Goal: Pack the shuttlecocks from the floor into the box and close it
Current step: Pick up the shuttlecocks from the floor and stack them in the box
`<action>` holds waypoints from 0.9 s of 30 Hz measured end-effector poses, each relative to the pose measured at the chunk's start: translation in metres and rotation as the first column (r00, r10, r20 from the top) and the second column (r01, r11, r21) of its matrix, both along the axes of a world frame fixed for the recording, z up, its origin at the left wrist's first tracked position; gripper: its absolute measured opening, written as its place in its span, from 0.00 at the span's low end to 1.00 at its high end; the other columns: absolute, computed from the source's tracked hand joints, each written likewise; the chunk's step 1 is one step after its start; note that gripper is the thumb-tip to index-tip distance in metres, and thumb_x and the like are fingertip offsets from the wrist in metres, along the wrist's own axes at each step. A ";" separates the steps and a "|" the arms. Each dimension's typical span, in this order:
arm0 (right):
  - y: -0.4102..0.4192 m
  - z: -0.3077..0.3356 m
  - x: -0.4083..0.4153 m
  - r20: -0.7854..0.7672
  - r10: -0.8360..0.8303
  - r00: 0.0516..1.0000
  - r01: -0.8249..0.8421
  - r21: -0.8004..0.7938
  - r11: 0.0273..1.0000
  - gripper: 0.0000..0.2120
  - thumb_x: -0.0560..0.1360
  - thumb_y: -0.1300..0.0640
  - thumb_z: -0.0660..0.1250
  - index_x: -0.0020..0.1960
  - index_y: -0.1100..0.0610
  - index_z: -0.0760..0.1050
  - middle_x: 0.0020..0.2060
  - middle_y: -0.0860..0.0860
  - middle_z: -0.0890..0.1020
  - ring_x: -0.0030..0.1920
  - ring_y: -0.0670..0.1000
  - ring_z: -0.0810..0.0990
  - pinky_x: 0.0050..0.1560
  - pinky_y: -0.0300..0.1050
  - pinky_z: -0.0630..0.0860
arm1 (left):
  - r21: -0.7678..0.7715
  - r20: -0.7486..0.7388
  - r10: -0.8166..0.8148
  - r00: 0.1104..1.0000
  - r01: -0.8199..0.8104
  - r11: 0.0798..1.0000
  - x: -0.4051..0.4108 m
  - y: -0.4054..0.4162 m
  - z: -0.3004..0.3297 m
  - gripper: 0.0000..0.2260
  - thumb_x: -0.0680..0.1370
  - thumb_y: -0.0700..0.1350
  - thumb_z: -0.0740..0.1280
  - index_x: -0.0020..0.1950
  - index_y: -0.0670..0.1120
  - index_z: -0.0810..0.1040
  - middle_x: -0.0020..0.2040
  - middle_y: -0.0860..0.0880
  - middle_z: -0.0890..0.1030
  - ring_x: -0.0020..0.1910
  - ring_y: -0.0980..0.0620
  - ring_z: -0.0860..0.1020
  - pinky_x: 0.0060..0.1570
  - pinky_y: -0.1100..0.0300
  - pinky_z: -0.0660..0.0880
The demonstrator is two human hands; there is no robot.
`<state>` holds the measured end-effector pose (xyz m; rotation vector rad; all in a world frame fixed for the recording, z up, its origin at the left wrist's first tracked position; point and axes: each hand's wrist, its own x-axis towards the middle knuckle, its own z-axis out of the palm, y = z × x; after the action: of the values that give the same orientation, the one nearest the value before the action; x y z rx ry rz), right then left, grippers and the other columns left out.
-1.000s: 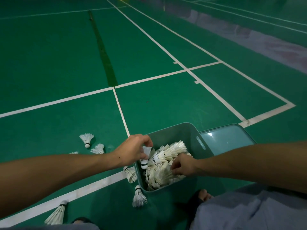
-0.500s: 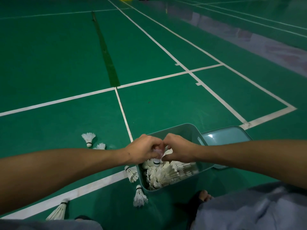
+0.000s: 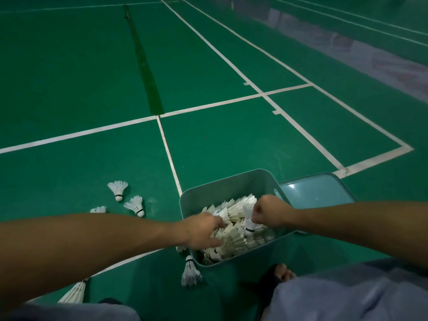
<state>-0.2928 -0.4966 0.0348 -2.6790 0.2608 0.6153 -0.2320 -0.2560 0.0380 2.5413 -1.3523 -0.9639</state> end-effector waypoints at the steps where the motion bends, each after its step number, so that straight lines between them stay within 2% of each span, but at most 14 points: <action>1: 0.000 -0.004 -0.001 -0.028 -0.025 0.999 0.025 0.021 0.999 0.07 0.76 0.55 0.71 0.44 0.57 0.86 0.41 0.51 0.87 0.41 0.49 0.86 0.48 0.49 0.84 | 0.039 -0.011 -0.012 1.000 0.012 0.999 -0.003 -0.001 -0.007 0.25 0.83 0.55 0.68 0.77 0.46 0.70 0.70 0.45 0.78 0.66 0.46 0.78 0.68 0.48 0.77; 3: 0.000 -0.013 -0.004 -0.072 -0.079 0.994 0.083 0.055 0.995 0.06 0.75 0.56 0.72 0.45 0.58 0.85 0.42 0.51 0.87 0.42 0.49 0.86 0.47 0.49 0.85 | 0.091 -0.044 -0.015 0.999 0.019 0.996 -0.008 -0.003 -0.017 0.27 0.83 0.54 0.68 0.79 0.45 0.68 0.72 0.43 0.77 0.69 0.43 0.76 0.69 0.47 0.75; 6: 0.002 -0.021 -0.007 -0.122 -0.121 0.985 0.133 0.095 0.987 0.09 0.75 0.54 0.74 0.46 0.61 0.84 0.43 0.54 0.87 0.44 0.50 0.87 0.47 0.47 0.85 | 0.106 -0.089 -0.001 0.996 0.011 0.994 -0.016 -0.010 -0.027 0.27 0.82 0.53 0.68 0.78 0.44 0.69 0.73 0.42 0.76 0.71 0.41 0.75 0.70 0.47 0.74; 9: 0.004 -0.028 -0.012 -0.181 -0.130 0.975 0.154 0.125 0.980 0.09 0.77 0.54 0.73 0.43 0.60 0.84 0.37 0.50 0.86 0.36 0.48 0.84 0.34 0.39 0.80 | 0.096 -0.121 0.029 0.992 -0.018 0.995 -0.020 -0.017 -0.032 0.25 0.83 0.52 0.68 0.78 0.45 0.70 0.73 0.43 0.76 0.71 0.41 0.75 0.71 0.48 0.74; 11: 0.005 -0.036 -0.013 -0.220 -0.129 0.967 0.164 0.150 0.975 0.10 0.77 0.56 0.72 0.37 0.55 0.82 0.30 0.46 0.83 0.31 0.45 0.80 0.30 0.36 0.75 | 0.090 -0.130 0.041 0.991 -0.029 0.996 -0.020 -0.019 -0.035 0.25 0.83 0.50 0.68 0.78 0.46 0.70 0.73 0.43 0.76 0.71 0.42 0.75 0.70 0.49 0.74; 14: 0.005 -0.044 -0.014 -0.270 -0.143 0.952 0.198 0.190 0.961 0.13 0.75 0.58 0.74 0.32 0.54 0.80 0.24 0.44 0.79 0.30 0.46 0.76 0.32 0.36 0.74 | 0.087 -0.159 0.058 0.986 -0.044 0.995 -0.020 -0.019 -0.040 0.23 0.84 0.50 0.67 0.78 0.46 0.71 0.73 0.43 0.77 0.71 0.43 0.75 0.70 0.49 0.74; 18: 0.005 -0.050 -0.014 -0.324 -0.088 0.942 0.150 0.171 0.974 0.16 0.76 0.60 0.73 0.31 0.53 0.77 0.28 0.45 0.77 0.30 0.42 0.73 0.28 0.31 0.69 | 0.098 -0.213 0.094 0.973 -0.075 0.992 -0.019 -0.018 -0.044 0.22 0.85 0.48 0.66 0.79 0.46 0.70 0.73 0.44 0.77 0.71 0.43 0.75 0.71 0.49 0.73; 20: 0.003 -0.052 -0.014 -0.342 -0.067 0.937 0.133 0.173 0.976 0.15 0.77 0.60 0.73 0.32 0.53 0.77 0.29 0.46 0.77 0.30 0.42 0.72 0.28 0.32 0.70 | 0.103 -0.235 0.111 0.966 -0.089 0.991 -0.019 -0.017 -0.046 0.21 0.85 0.45 0.64 0.79 0.46 0.70 0.74 0.44 0.76 0.71 0.44 0.75 0.71 0.50 0.73; 23: -0.002 -0.052 -0.013 -0.370 -0.029 0.928 0.112 0.204 0.973 0.13 0.76 0.59 0.75 0.33 0.52 0.80 0.30 0.45 0.80 0.33 0.44 0.76 0.33 0.34 0.73 | 0.087 -0.249 0.117 0.961 -0.098 0.991 -0.016 -0.014 -0.044 0.21 0.86 0.44 0.62 0.79 0.46 0.70 0.74 0.43 0.76 0.70 0.45 0.77 0.70 0.50 0.75; 27: -0.008 -0.042 -0.010 -0.358 -0.018 0.934 0.117 0.254 0.960 0.06 0.74 0.59 0.77 0.39 0.52 0.84 0.35 0.48 0.86 0.37 0.46 0.81 0.38 0.39 0.79 | 0.020 -0.215 0.126 0.968 -0.125 0.992 -0.007 -0.008 -0.031 0.22 0.86 0.49 0.63 0.80 0.48 0.69 0.76 0.45 0.73 0.72 0.45 0.75 0.71 0.51 0.73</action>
<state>-0.3026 -0.5042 -0.0076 -2.2748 0.3367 1.0316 -0.2392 -0.2641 0.0067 2.4078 -1.1162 -1.1804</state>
